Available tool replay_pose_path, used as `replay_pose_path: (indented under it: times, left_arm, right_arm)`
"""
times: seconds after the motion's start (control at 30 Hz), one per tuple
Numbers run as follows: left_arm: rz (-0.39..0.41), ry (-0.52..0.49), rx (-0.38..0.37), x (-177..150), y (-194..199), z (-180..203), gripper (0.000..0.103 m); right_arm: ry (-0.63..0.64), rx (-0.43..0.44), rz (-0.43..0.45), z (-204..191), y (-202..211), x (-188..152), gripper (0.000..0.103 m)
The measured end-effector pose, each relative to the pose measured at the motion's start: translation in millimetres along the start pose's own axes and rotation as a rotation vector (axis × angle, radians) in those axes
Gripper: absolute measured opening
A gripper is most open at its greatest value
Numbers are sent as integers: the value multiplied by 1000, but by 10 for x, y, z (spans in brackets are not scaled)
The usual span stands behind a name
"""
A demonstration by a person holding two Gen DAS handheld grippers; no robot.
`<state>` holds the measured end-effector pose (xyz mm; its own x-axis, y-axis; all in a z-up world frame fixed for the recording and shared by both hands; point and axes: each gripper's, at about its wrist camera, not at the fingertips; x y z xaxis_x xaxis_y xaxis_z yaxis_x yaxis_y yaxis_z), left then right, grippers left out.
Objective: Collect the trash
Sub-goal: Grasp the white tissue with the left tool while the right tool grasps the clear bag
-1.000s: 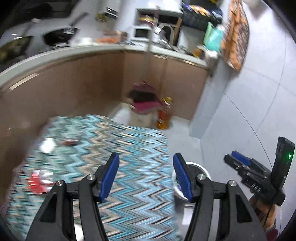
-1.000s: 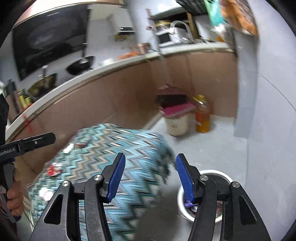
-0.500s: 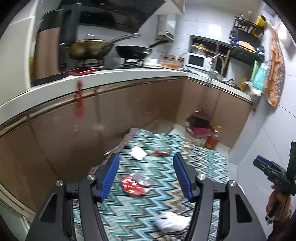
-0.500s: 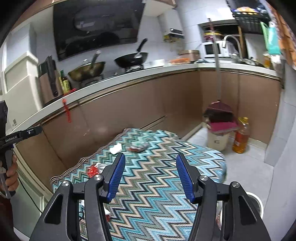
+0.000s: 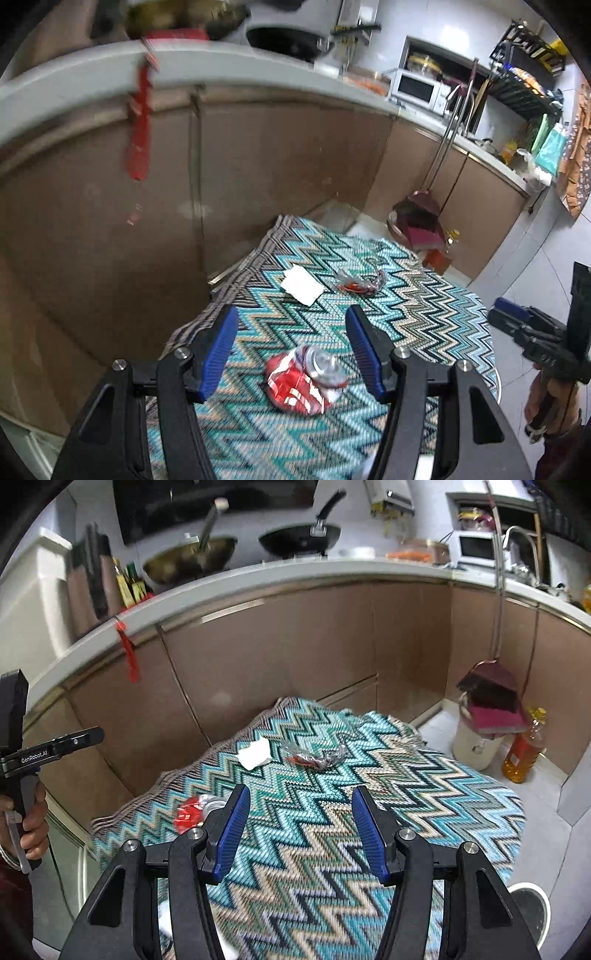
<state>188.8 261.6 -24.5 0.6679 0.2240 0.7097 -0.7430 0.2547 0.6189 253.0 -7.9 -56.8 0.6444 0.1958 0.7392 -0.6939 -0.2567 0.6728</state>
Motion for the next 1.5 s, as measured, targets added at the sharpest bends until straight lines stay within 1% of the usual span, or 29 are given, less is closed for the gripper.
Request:
replay_pose_path:
  times: [0.07,0.1,0.2,0.3,0.4,0.57,0.63,0.73,0.8,0.83,0.9,0.97,1.03,1.13,1.27,1.4,1.5]
  left_arm:
    - [-49,28,-9,100,-422,-78,58]
    - [-64,36,-13,127,-558,-102,58]
    - [-128,78,-23,220,-1069,-194,58]
    - [-198,147,-37,251,-1559,-328,58]
    - [-257,219,-28,218,-1896,-461,58]
    - [-315,317,-11,128,-2226,-629,58]
    - [-329,344,-7,107,-2322,-673,57]
    - [-331,393,-18,91,-2415,-734,56]
    - [-325,409,-24,98,-2451,-733,50]
    - [-323,414,-27,102,-2471,-730,44]
    - [-323,430,-45,113,-2530,-711,35]
    - [-318,456,-52,113,-2565,-708,17]
    - [-314,479,-63,105,-2584,-717,7]
    - [-296,483,-68,88,-2546,-694,3]
    - [-262,473,-77,69,-2386,-638,2]
    - [-219,454,-90,55,-2074,-542,2]
    - [-195,425,-86,30,-1812,-447,2]
  right_arm:
    - [12,3,-26,-51,-292,70,57]
    - [17,9,-44,-71,-486,108,57]
    - [43,18,-73,-143,-882,188,56]
    - [90,44,-97,-242,-1258,250,56]
    - [166,50,-114,-372,-1573,282,56]
    - [263,45,-126,-519,-1935,333,56]
    - [291,39,-133,-560,-2071,341,55]
    - [321,31,-149,-592,-2217,336,48]
    - [331,29,-164,-587,-2297,319,38]
    - [331,27,-169,-575,-2328,312,36]
    - [323,31,-177,-548,-2368,296,24]
    - [309,37,-184,-509,-2387,285,17]
    - [292,50,-188,-475,-2370,277,12]
    - [263,67,-186,-404,-2257,265,9]
    - [205,88,-179,-278,-2024,229,7]
    - [159,103,-156,-196,-1722,181,7]
    - [131,116,-136,-160,-1468,142,7]
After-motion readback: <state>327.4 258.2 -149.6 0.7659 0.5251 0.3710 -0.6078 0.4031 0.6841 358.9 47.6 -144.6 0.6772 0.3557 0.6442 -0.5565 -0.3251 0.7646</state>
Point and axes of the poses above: each gripper's, at about its wrist camera, not at the fingertips, and y roughly against the way its jaws point, z to its right, x to its top, and after that the axes turned 12 degrees about -x, right-handed
